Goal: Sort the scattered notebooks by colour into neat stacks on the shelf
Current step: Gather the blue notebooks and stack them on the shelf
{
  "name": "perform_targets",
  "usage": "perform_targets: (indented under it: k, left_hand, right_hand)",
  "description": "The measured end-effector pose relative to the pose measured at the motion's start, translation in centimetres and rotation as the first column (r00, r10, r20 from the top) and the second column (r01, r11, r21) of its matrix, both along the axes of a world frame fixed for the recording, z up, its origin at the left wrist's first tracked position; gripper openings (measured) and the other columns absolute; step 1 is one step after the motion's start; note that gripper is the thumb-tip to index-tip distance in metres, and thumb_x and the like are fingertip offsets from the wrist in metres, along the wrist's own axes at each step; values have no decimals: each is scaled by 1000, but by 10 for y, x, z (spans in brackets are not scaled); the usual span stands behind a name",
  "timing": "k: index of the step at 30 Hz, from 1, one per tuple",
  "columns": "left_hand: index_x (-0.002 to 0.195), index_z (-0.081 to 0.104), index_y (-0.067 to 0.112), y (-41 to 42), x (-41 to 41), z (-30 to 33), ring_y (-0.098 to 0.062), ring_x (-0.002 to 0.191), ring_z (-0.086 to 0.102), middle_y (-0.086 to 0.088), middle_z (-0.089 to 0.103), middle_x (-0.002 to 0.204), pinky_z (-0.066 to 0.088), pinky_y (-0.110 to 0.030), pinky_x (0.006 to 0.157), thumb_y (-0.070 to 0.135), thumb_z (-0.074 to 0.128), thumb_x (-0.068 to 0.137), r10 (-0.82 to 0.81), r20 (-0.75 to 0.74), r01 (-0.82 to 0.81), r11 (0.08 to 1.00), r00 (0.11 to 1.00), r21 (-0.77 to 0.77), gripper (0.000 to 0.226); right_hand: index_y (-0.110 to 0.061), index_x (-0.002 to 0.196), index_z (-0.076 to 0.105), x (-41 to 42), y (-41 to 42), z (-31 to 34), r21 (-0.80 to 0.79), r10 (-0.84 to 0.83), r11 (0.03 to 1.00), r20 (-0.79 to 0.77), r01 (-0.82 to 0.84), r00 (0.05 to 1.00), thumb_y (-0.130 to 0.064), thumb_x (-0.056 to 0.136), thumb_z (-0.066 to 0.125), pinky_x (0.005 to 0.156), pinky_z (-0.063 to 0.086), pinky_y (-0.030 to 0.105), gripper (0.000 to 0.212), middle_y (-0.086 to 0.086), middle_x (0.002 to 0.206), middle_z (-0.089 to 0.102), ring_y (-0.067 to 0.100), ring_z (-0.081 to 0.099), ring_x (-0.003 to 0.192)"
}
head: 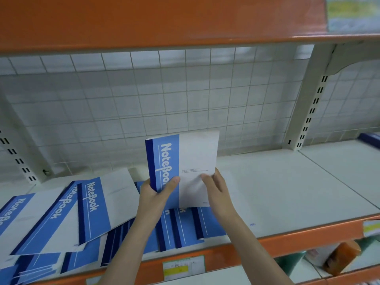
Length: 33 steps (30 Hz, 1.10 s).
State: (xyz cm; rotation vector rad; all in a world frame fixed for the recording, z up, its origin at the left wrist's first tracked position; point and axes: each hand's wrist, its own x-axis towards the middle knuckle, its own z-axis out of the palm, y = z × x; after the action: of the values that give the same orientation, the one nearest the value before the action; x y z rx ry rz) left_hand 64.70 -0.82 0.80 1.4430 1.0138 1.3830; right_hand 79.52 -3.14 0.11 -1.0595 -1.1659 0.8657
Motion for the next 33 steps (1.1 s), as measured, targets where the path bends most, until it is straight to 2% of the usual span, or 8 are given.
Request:
perform_targets:
  k: [4,8,10,13,18,22,26,33]
  left_hand:
    - [90,69,39,8,-1,6,1,86,67,19,72,92,49,-20,74,36,72,75,-21,-44,18,998,999,-62,16]
    - [93,69,28,17,12,21,-6,82,70,11,74,89,55,-18,67,32,74,77,-109,-99,91,982,989,-165,17]
    - [91,69,26,21,28,24,-2,76,68,14,74,83,52,-16,64,34,71,82,-141,-134,112,973,981,-203,12]
    - [84,61,21,26,65,22,-5,71,55,10,61,79,41,-20,61,41,51,95,-110,-218,56,970,970,-238,24]
    - [85,48,22,18,143,9,-8,77,48,5,51,88,37,-24,68,36,30,103,-216,-365,116,953,906,-279,29]
    - [106,53,6,-4,214,13,-32,100,62,-16,63,107,48,-43,89,35,30,103,-339,-339,228,917,878,-326,37]
    - [104,53,5,-29,284,15,-36,99,61,-19,62,108,46,-37,79,33,31,103,-427,-311,325,886,849,-331,35]
    - [108,53,8,-83,399,11,-29,96,63,-14,63,106,50,-40,86,34,32,103,-589,-298,472,794,751,-382,33]
  right_hand:
    - [-28,121,54,10,1,0,-3,25,1000,108,-24,994,-9,100,38,82,41,3,32,-28,108,65,-7,58,103]
    - [-16,115,57,33,0,8,-78,-34,996,188,49,982,-16,99,40,71,45,10,23,9,106,66,22,60,93]
    - [-7,106,56,50,-3,13,-148,-68,984,186,96,980,-18,98,42,65,43,14,19,17,101,63,28,58,87]
    - [-10,82,46,78,-15,17,-237,-171,949,174,210,970,-17,95,45,59,35,22,15,3,76,48,14,46,71]
    - [-10,82,41,145,-43,19,-333,-347,856,200,396,916,-14,92,45,56,31,28,12,7,76,40,17,39,68]
    - [-15,71,33,207,-74,25,-352,-440,772,307,530,844,-17,94,45,51,26,25,26,-1,66,34,14,34,61]
    - [-18,67,28,267,-111,29,-367,-518,674,386,642,764,-24,97,40,52,23,26,33,-3,64,31,12,31,58]
    - [-12,84,49,364,-184,12,-447,-660,599,194,664,726,-22,97,37,57,37,24,20,6,81,44,21,45,78]
